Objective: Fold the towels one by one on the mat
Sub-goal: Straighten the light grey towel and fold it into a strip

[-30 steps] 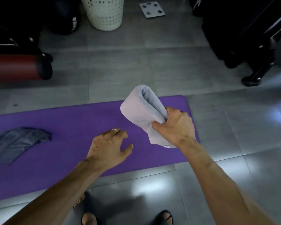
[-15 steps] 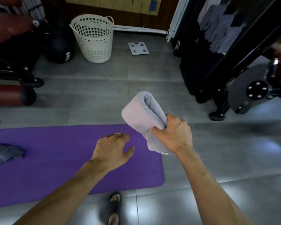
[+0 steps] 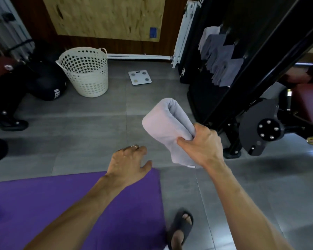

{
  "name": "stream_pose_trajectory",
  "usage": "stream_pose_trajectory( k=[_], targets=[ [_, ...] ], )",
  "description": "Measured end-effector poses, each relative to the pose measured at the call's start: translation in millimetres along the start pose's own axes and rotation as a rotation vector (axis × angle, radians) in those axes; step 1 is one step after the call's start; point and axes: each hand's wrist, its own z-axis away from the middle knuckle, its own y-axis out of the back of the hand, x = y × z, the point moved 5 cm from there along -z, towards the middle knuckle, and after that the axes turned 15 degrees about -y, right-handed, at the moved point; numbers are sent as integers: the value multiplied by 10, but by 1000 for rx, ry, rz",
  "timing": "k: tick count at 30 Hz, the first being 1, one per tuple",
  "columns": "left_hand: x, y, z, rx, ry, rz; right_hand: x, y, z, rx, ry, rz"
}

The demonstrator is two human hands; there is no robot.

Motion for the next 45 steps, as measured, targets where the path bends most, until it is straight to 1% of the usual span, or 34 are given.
stream_pose_trajectory(
  k=[3, 6, 11, 15, 19, 21, 24, 28, 30, 32, 33, 35, 38, 40, 42, 44, 45],
  targets=[
    [187, 0, -570, 4, 73, 0, 82, 230, -632, -18, 54, -43],
    [402, 23, -1087, -7, 151, 1, 113, 502, -1214, -56, 113, -28],
    [622, 124, -1903, 10, 201, -32, 99, 914, -2101, -71, 192, 8],
    [565, 241, -2585, 54, 211, -51, 56, 1051, -2839, -66, 205, 8],
    [317, 310, -3334, 61, 214, -65, -64, 1065, -3592, -70, 197, 22],
    [146, 386, -3774, 89, 201, -53, -166, 1092, -3971, -54, 200, 26],
    [-104, 602, -4477, 161, 189, 77, -363, 1187, -4538, -50, 202, 42],
    [-327, 1042, -5324, 373, 154, 223, -588, 1353, -5220, -68, 265, 69],
    [-381, 1266, -5762, 387, 63, 374, -677, 1420, -5542, -91, 316, 74],
    [-317, 1490, -6226, 327, -126, 542, -752, 1499, -5866, -119, 357, 58],
    [-261, 1583, -6450, 287, -213, 583, -776, 1536, -6040, -141, 365, 46],
    [-181, 1734, -6867, 255, -324, 571, -802, 1614, -6389, -191, 360, 14],
    [-84, 1926, -7434, 267, -445, 413, -778, 1704, -6899, -270, 299, -100],
    [2, 2056, -7762, 292, -551, 405, -768, 1791, -7196, -294, 238, -176],
    [98, 2179, -8080, 271, -624, 437, -810, 1933, -7385, -312, 204, -298],
    [168, 2315, -8387, 242, -645, 486, -899, 2105, -7493, -280, 223, -438],
    [196, 2381, -8538, 223, -639, 527, -943, 2204, -7532, -222, 247, -497]
  ],
)
